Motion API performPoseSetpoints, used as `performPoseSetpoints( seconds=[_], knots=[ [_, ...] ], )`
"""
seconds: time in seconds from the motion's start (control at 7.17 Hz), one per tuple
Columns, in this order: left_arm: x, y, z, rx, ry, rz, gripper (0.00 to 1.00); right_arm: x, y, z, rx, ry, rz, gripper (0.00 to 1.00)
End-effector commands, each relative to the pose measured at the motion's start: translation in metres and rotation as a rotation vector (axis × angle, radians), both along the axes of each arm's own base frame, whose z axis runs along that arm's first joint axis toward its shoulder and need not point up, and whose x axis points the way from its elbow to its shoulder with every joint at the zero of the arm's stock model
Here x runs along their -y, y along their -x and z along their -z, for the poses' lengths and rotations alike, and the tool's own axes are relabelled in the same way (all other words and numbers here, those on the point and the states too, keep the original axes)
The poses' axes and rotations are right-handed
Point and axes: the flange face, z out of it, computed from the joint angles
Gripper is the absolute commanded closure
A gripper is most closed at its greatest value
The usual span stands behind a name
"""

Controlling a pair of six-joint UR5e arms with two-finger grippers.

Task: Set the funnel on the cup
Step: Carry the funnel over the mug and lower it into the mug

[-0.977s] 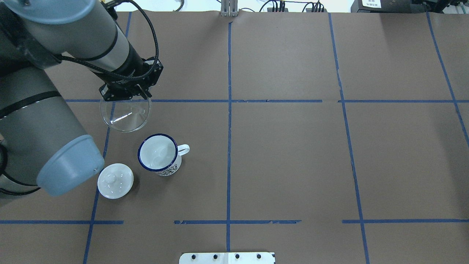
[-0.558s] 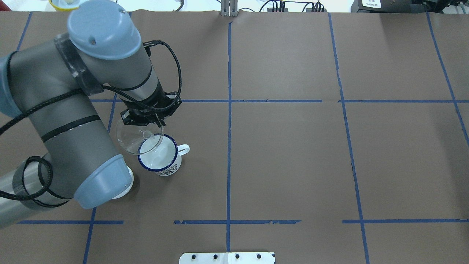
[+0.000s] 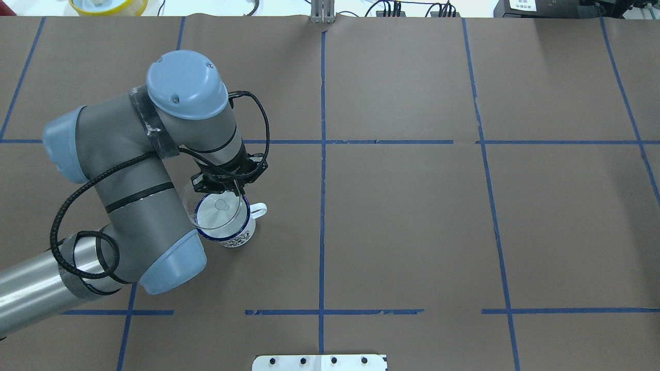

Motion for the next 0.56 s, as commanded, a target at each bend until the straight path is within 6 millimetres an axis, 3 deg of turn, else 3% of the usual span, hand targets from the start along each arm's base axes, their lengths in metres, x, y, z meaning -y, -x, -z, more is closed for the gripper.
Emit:
performPoseSetpoints(
  seconds=[0.0,0.28,0.42],
  knots=[
    [-0.0123,-0.0133,-0.0149,0.009,0.0,-0.027,1.0,0.0,0.0,-0.0001,0.0,0.0,0.0,0.0],
    [-0.0165,-0.0158,-0.013,0.001,-0.008,-0.037,1.0,0.0,0.0,-0.0001,0.0,0.0,0.0,0.0],
    [-0.0162,-0.0163,-0.0124,-0.014,-0.018,-0.037,0.91,0.0,0.0,-0.0001,0.0,0.0,0.0,0.0]
  ],
)
